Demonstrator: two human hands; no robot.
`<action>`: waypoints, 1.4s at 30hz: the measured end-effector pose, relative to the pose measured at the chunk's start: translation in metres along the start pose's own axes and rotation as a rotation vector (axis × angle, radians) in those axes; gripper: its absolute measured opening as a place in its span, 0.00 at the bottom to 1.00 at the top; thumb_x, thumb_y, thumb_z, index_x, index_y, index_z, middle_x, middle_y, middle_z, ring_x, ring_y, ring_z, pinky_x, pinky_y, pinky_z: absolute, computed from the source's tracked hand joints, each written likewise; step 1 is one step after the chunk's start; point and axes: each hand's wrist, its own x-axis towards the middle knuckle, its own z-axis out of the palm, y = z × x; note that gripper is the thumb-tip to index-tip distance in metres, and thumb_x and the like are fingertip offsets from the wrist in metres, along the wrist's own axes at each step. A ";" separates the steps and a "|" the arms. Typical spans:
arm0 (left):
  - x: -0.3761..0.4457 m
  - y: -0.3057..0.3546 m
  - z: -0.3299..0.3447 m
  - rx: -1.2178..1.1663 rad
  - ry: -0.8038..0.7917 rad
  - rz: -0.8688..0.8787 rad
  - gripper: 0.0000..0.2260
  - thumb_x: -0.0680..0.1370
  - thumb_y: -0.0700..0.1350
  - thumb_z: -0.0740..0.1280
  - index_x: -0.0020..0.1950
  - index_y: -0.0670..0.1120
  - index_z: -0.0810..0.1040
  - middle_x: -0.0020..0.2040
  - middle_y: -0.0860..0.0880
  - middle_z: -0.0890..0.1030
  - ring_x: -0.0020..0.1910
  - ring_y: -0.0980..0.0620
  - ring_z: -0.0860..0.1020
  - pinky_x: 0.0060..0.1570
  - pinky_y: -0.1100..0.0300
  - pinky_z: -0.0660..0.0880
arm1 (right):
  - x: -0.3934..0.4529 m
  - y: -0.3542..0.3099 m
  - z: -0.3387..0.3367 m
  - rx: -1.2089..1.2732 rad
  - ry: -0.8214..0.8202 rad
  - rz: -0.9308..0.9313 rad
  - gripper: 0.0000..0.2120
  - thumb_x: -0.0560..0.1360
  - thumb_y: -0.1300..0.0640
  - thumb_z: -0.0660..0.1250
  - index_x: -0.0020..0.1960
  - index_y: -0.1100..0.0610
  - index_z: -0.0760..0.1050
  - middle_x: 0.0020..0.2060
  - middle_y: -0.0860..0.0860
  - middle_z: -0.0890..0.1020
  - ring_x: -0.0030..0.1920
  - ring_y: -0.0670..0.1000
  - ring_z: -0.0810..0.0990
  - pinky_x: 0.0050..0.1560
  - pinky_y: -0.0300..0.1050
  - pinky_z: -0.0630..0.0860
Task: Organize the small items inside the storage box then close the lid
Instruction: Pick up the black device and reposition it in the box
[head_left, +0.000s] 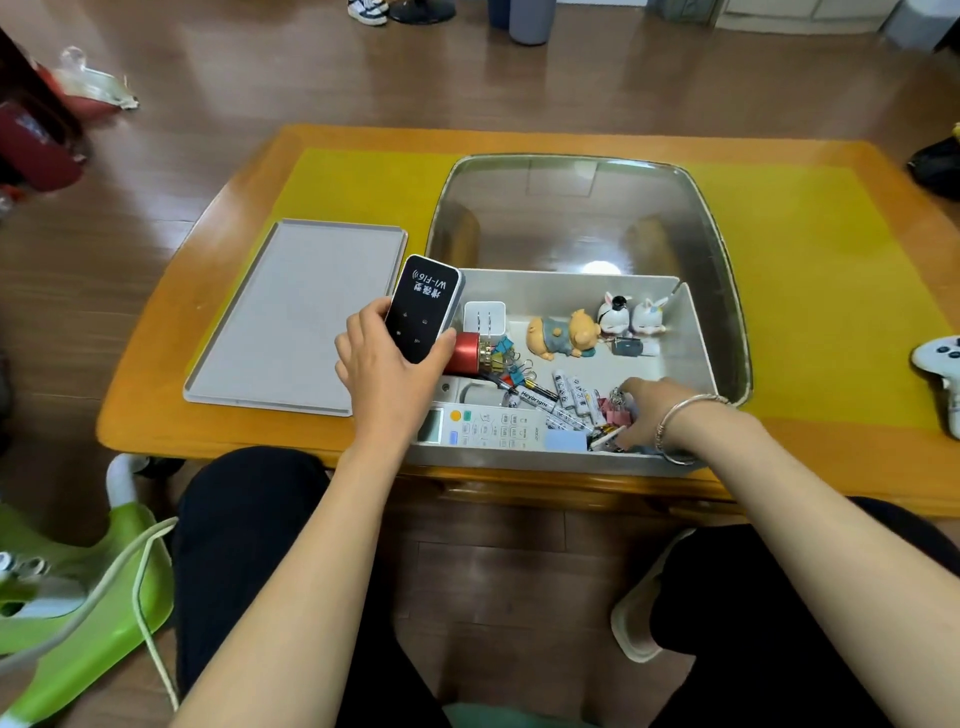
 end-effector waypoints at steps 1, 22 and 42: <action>-0.001 -0.001 0.000 0.004 -0.007 -0.001 0.28 0.72 0.58 0.70 0.66 0.46 0.67 0.64 0.49 0.70 0.61 0.54 0.64 0.56 0.60 0.59 | 0.002 0.000 0.003 0.028 0.000 -0.003 0.34 0.70 0.47 0.70 0.71 0.54 0.61 0.62 0.59 0.71 0.58 0.60 0.74 0.54 0.49 0.73; 0.003 0.003 -0.011 -0.169 0.136 -0.058 0.27 0.72 0.54 0.71 0.65 0.44 0.67 0.61 0.49 0.70 0.58 0.56 0.62 0.59 0.53 0.69 | -0.016 -0.100 -0.039 0.561 0.481 -0.706 0.28 0.69 0.59 0.73 0.67 0.49 0.70 0.59 0.48 0.76 0.47 0.44 0.75 0.51 0.37 0.73; 0.000 -0.007 -0.004 -0.132 0.011 -0.059 0.26 0.73 0.55 0.70 0.65 0.46 0.66 0.63 0.48 0.70 0.58 0.58 0.62 0.56 0.60 0.66 | 0.006 -0.012 0.008 0.175 0.045 -0.229 0.43 0.67 0.53 0.73 0.75 0.51 0.52 0.64 0.58 0.66 0.59 0.60 0.74 0.60 0.49 0.72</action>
